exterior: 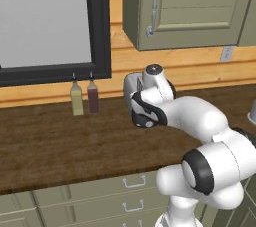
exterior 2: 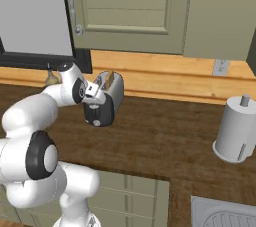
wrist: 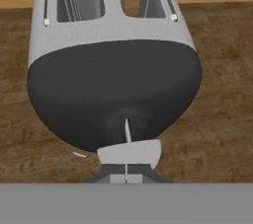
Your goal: Start the toaster. Once the lever pops up, take the bread to the plate on the dining counter.
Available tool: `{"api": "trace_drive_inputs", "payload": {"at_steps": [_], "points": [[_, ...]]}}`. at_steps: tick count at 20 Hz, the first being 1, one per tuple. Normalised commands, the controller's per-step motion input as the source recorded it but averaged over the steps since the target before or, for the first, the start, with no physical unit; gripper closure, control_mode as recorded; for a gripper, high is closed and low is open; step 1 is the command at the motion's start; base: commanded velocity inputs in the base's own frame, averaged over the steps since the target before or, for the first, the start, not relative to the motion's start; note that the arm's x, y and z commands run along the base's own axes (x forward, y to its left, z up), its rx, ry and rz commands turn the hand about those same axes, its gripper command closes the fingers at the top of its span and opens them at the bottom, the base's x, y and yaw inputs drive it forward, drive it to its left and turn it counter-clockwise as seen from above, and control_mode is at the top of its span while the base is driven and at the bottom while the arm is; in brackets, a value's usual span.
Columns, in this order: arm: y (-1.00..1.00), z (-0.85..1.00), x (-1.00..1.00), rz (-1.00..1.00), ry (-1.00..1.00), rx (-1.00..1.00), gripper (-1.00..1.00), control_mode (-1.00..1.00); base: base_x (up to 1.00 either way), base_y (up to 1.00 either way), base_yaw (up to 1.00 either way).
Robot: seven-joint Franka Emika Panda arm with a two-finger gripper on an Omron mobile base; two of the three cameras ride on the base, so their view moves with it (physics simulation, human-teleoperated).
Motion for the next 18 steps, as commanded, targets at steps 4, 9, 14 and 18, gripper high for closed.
{"api": "trace_drive_inputs", "payload": {"at_steps": [4, 9, 14, 18], "points": [[0.00, -0.23, 0.02, -0.03, 0.01, 0.00, 1.00, -1.00, 0.00, 0.00, 0.00], [0.00, -0.22, 0.05, -0.02, 0.00, 0.00, 1.00, -1.00, 0.00, 0.00, 0.00], [0.00, -0.09, 0.14, 0.00, 0.00, 0.00, 1.00, -1.00, 0.00, 0.00, 0.00], [0.00, -0.24, 0.00, -0.01, 0.02, 0.00, 1.00, -1.00, 0.00, 0.00, 0.00]]}}
